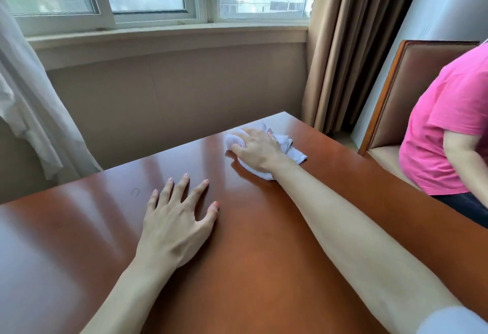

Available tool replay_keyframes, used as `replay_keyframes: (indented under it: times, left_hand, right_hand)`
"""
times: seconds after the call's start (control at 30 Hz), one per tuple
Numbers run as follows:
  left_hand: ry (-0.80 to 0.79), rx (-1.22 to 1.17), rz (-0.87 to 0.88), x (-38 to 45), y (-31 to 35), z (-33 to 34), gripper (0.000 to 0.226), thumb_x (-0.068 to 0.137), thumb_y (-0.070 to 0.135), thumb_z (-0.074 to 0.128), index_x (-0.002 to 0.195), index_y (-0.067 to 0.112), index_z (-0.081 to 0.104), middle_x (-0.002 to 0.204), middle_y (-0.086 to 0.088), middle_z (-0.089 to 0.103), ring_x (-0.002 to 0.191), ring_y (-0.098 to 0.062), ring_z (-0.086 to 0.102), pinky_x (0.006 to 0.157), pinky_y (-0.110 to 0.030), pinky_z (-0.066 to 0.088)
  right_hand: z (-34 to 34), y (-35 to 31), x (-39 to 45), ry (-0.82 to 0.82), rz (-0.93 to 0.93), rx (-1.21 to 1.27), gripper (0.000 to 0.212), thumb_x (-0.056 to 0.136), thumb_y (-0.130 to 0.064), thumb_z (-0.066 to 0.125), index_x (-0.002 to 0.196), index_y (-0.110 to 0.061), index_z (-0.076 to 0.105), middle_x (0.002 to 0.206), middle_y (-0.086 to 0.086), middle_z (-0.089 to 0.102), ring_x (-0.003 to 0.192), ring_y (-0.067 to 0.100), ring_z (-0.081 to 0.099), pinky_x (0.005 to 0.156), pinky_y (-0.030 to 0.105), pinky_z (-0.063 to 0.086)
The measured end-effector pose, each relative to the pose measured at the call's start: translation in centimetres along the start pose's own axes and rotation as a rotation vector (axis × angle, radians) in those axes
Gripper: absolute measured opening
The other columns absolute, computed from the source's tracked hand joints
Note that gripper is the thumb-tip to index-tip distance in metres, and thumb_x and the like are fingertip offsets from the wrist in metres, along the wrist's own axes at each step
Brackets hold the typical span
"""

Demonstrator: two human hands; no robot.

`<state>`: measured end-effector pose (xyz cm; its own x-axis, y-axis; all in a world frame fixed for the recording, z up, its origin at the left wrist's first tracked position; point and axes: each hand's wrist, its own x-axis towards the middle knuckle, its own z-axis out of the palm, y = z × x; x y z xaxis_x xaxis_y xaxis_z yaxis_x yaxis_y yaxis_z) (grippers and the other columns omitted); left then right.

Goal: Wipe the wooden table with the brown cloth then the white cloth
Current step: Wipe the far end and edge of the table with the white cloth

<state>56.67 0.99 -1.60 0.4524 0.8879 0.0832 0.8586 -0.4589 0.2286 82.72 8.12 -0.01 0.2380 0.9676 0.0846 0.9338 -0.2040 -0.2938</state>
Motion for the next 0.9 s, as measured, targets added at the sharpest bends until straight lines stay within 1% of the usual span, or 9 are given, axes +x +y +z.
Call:
replay_keyframes:
  times: [0.07,0.17,0.3,0.37,0.53,0.67,0.77,0.87,0.9]
  left_hand:
    - [-0.012,0.003,0.010,-0.1,0.1,-0.1,0.071,0.090,0.074,0.015,0.156,0.047,0.018,0.167,0.007,0.011,0.155,-0.018,0.002,0.125,-0.043,0.001]
    - [-0.024,0.002,0.013,-0.2,0.1,-0.1,0.066,0.095,0.070,0.023,0.156,0.044,0.021,0.167,0.004,0.013,0.155,-0.021,0.004,0.124,-0.046,0.003]
    - [-0.051,0.010,0.018,-0.7,0.1,-0.5,0.065,0.097,0.067,0.023,0.157,0.042,0.021,0.167,0.001,0.014,0.154,-0.025,0.006,0.124,-0.048,0.004]
    - [-0.051,0.017,0.019,-0.5,0.3,-0.6,0.065,0.098,0.067,0.023,0.157,0.041,0.020,0.167,0.000,0.014,0.154,-0.026,0.007,0.124,-0.049,0.004]
    - [-0.042,0.009,0.027,-0.8,0.2,-0.4,0.065,0.098,0.066,0.023,0.157,0.040,0.021,0.167,-0.002,0.014,0.154,-0.027,0.007,0.124,-0.049,0.005]
    - [0.001,-0.011,0.028,-0.7,0.1,-0.1,0.075,0.088,0.072,0.013,0.156,0.043,0.021,0.167,0.002,0.015,0.154,-0.024,0.006,0.125,-0.047,0.005]
    - [0.034,-0.026,0.009,-0.1,-0.1,0.4,0.073,0.086,0.073,0.015,0.154,0.048,0.022,0.167,0.007,0.015,0.154,-0.018,0.005,0.125,-0.043,0.004]
    - [0.053,-0.021,0.005,0.1,-0.2,0.6,0.072,0.085,0.074,0.016,0.153,0.051,0.021,0.166,0.012,0.013,0.154,-0.014,0.003,0.125,-0.039,0.002]
    - [0.057,-0.020,0.004,0.1,-0.2,0.6,0.072,0.085,0.074,0.016,0.153,0.052,0.020,0.166,0.014,0.012,0.154,-0.012,0.002,0.125,-0.038,0.002]
  right_hand:
    - [-0.3,-0.9,-6.0,-0.026,-0.021,0.012,0.067,0.085,-0.059,0.022,0.143,-0.036,0.047,0.151,-0.007,0.047,0.142,0.023,0.034,0.121,0.054,0.016]
    - [-1.0,-2.3,-16.0,-0.035,-0.072,-0.002,0.081,0.077,-0.062,0.012,0.149,-0.038,0.038,0.157,-0.010,0.038,0.148,0.021,0.025,0.124,0.052,0.010]
    - [-1.5,-2.7,-27.9,-0.060,-0.124,-0.007,0.082,0.077,-0.062,0.014,0.155,-0.044,0.032,0.164,-0.018,0.025,0.155,0.012,0.012,0.127,0.045,0.003]
    - [-1.9,-2.2,-29.0,-0.054,-0.087,0.012,0.080,0.077,-0.062,0.015,0.153,-0.046,0.035,0.163,-0.021,0.027,0.154,0.009,0.014,0.127,0.043,0.005]
    - [-1.8,-1.4,-20.1,0.041,0.074,-0.008,0.073,0.078,-0.061,0.015,0.140,-0.040,0.049,0.148,-0.009,0.050,0.142,0.022,0.035,0.121,0.053,0.019]
    - [-1.6,-0.3,-10.1,0.038,0.124,-0.013,0.051,0.095,-0.052,0.034,0.142,-0.037,0.050,0.149,0.000,0.050,0.142,0.027,0.036,0.121,0.056,0.016]
    - [-1.2,0.4,-2.1,0.023,0.153,-0.036,0.049,0.097,-0.048,0.033,0.140,-0.034,0.053,0.147,0.006,0.051,0.141,0.030,0.037,0.121,0.055,0.017]
    - [-0.8,1.4,4.6,0.011,0.176,-0.054,0.045,0.094,-0.047,0.030,0.122,-0.027,0.060,0.136,0.010,0.056,0.132,0.034,0.043,0.113,0.054,0.025]
    - [-0.7,1.6,6.1,0.005,0.186,-0.058,0.046,0.094,-0.047,0.030,0.121,-0.025,0.060,0.134,0.011,0.056,0.130,0.035,0.044,0.112,0.054,0.026]
